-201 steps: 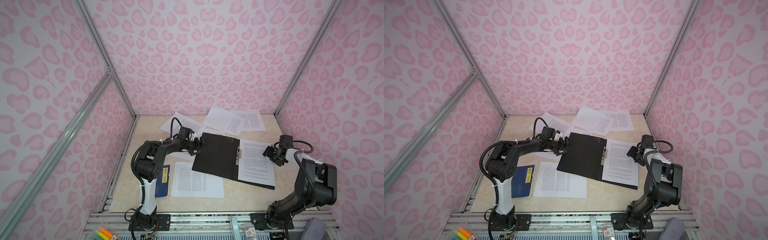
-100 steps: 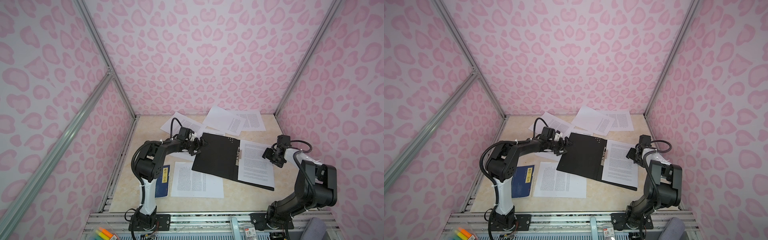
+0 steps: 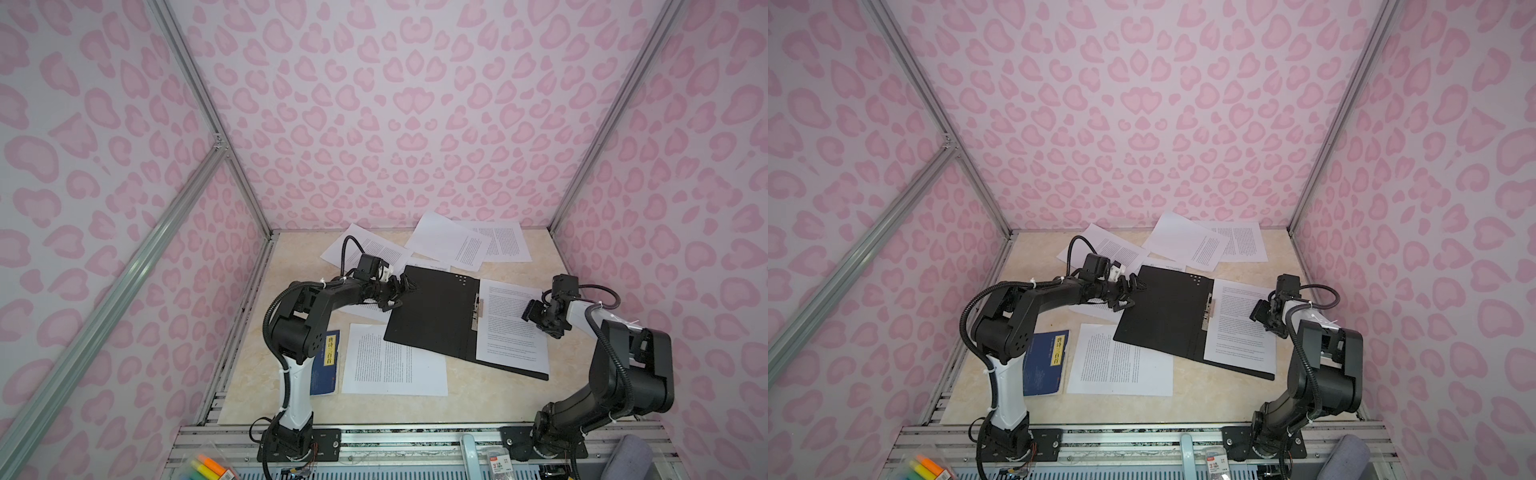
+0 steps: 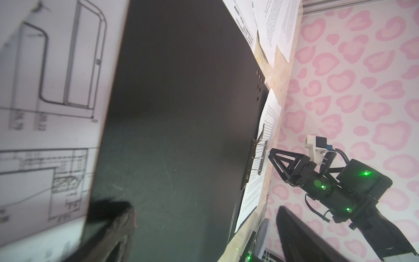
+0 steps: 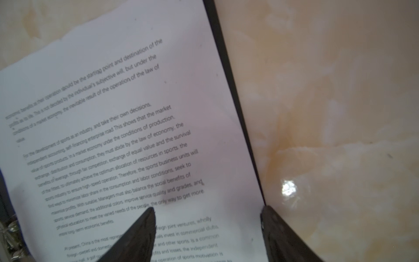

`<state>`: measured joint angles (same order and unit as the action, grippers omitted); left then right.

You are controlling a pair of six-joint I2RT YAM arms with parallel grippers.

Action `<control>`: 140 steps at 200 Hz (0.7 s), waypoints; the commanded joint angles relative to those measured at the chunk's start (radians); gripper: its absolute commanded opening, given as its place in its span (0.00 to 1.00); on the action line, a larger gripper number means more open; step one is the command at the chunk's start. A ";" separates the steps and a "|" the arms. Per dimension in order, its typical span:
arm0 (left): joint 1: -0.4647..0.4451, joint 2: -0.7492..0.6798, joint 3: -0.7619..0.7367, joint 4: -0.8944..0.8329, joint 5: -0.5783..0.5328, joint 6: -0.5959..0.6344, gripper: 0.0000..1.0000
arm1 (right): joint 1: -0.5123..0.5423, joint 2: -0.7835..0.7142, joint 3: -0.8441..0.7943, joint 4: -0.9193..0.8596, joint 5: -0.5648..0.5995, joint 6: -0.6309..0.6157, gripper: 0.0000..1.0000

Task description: Put the files into the folder

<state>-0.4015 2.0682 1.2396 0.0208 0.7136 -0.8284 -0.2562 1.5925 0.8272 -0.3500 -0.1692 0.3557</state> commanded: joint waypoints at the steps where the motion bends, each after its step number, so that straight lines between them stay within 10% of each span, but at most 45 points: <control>1: -0.003 0.027 -0.014 -0.160 -0.105 0.000 0.99 | 0.002 0.001 -0.023 -0.021 -0.075 0.014 0.74; 140: -0.003 0.019 -0.031 -0.147 -0.099 -0.012 0.99 | 0.026 -0.007 0.093 -0.053 -0.150 0.051 0.78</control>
<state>-0.4019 2.0712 1.2282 0.0525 0.7292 -0.8364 -0.2501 1.5360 0.8536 -0.3943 -0.3180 0.4088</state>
